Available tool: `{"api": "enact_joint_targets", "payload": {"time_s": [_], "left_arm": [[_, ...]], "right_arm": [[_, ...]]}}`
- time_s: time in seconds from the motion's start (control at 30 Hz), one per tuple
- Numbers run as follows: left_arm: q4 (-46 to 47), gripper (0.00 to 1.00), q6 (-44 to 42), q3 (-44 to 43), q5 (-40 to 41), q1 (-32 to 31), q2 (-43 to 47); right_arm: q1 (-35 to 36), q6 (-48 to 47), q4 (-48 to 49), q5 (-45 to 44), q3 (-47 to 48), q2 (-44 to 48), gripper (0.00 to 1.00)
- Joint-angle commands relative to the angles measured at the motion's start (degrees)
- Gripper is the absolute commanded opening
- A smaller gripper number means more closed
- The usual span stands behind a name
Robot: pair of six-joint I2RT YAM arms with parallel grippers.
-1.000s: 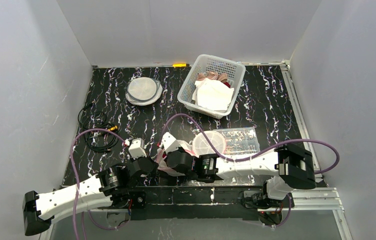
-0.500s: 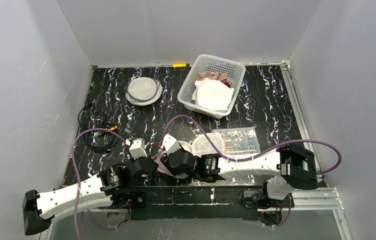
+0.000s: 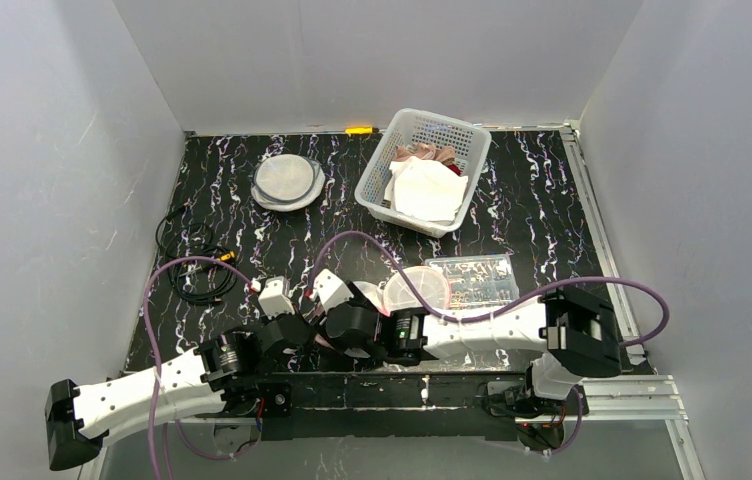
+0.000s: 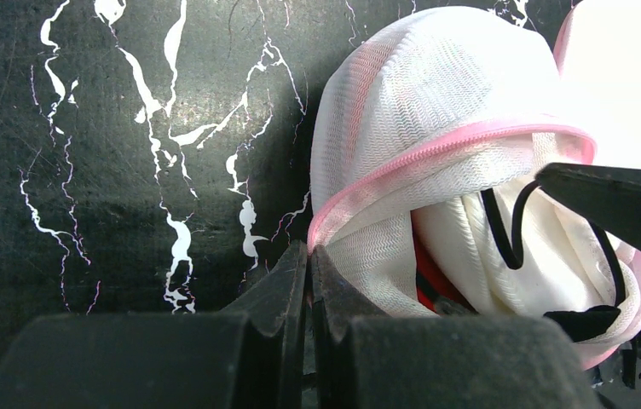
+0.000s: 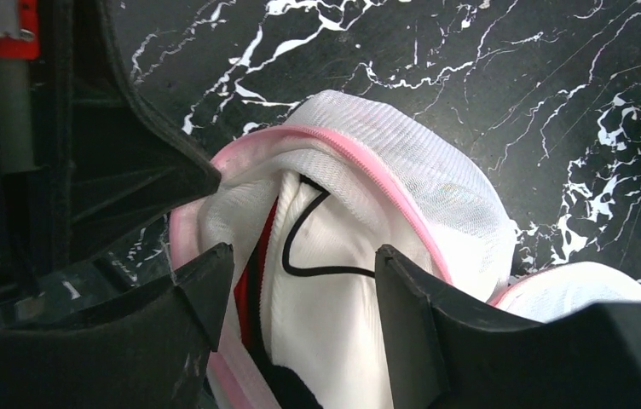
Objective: Unzip the laundry bag and remove the bra
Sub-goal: Pick up the bra from the laundry bag.
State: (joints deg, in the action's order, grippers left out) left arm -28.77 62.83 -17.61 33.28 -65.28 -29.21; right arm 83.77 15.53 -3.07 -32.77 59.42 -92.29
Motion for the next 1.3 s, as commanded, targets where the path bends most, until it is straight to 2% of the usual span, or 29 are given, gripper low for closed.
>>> {"api": "enact_joint_targets", "payload": {"time_s": [0.0, 0.13, 0.2, 0.3, 0.47, 0.5, 0.7, 0.83, 1.0, 1.27], "left_arm": [[-0.3, 0.0, -0.01, -1.29, 0.91, -0.2, -0.1], [-0.14, 0.0, -0.27, -1.67, 0.91, -0.2, -0.27], [-0.15, 0.0, -0.38, -1.86, 0.99, -0.2, -0.23], [-0.19, 0.0, -0.58, -2.12, 1.0, -0.25, -0.16], [-0.34, 0.0, -0.62, -2.23, 1.68, -0.2, 0.16], [-0.54, 0.0, -0.55, -2.37, 2.01, -0.2, 0.26], [-1.53, 0.0, -1.34, -4.77, 3.98, -0.2, -0.19], [-0.67, 0.0, -2.06, -5.59, 5.42, -0.2, -1.51], [1.25, 0.0, -2.38, -6.15, 6.97, -0.2, -4.21], [3.25, 0.0, -3.81, -7.58, 6.24, -0.2, -6.81]], "right_arm": [[0.4, -1.13, -1.86, -3.58, 3.07, -2.85, 0.69], [0.39, 0.07, -4.83, -5.98, 4.69, -5.59, 0.63], [0.37, 0.6, -5.04, -6.78, 4.44, -6.16, 0.56], [0.44, 1.1, -4.54, -8.88, 3.27, -5.23, 0.39], [0.49, -0.08, -2.32, -7.48, 0.67, -1.05, 0.04], [0.49, -0.55, -2.12, -6.63, 0.33, -0.08, 0.01], [0.48, -4.84, 2.0, 0.89, -3.66, 8.24, 0.01], [0.44, -8.09, -1.31, 3.49, -3.64, 10.84, 0.01], [0.43, -11.14, 2.58, 5.62, -10.06, 17.28, 0.01], [0.5, -11.16, 3.37, 15.55, -12.22, 19.02, 0.01]]}}
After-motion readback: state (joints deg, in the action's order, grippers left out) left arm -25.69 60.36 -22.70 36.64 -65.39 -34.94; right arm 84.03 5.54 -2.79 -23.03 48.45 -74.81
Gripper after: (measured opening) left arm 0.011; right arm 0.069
